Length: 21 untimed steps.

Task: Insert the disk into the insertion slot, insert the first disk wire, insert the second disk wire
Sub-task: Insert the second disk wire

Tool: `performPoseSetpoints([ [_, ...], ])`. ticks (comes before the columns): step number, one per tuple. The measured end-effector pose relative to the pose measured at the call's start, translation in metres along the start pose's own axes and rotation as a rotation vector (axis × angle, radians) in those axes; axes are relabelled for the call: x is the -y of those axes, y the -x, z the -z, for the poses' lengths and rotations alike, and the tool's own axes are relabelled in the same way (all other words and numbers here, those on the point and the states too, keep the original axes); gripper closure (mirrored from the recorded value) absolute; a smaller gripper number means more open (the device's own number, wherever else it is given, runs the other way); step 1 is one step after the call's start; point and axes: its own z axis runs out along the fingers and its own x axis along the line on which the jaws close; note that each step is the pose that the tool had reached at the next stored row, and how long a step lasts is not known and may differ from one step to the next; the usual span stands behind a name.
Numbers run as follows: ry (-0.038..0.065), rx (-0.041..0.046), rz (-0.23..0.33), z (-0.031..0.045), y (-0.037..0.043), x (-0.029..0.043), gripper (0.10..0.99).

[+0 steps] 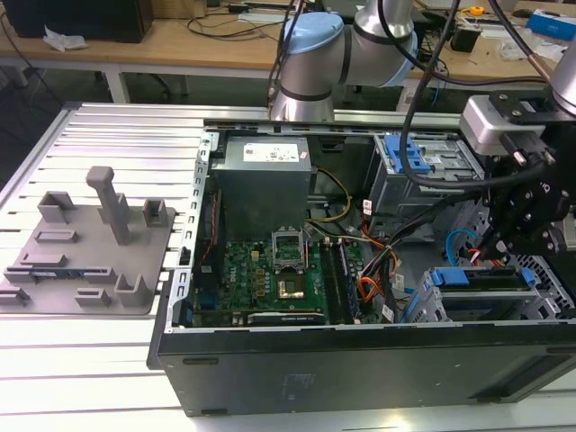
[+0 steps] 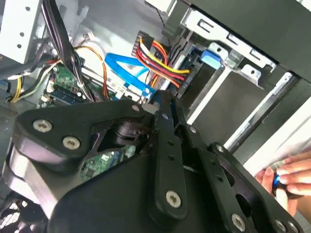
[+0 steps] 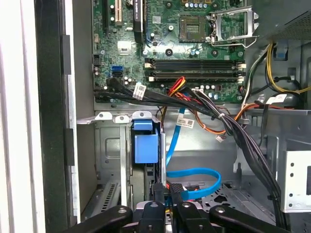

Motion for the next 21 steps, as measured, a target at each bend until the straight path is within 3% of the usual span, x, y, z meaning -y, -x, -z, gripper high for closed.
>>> performPoseSetpoints([
  [14,0.001,0.0032,0.0,-0.0007,-0.0014,0.0,0.925],
  [21,0.001,0.0032,0.0,-0.0025,-0.006,-0.0001,0.925],
])
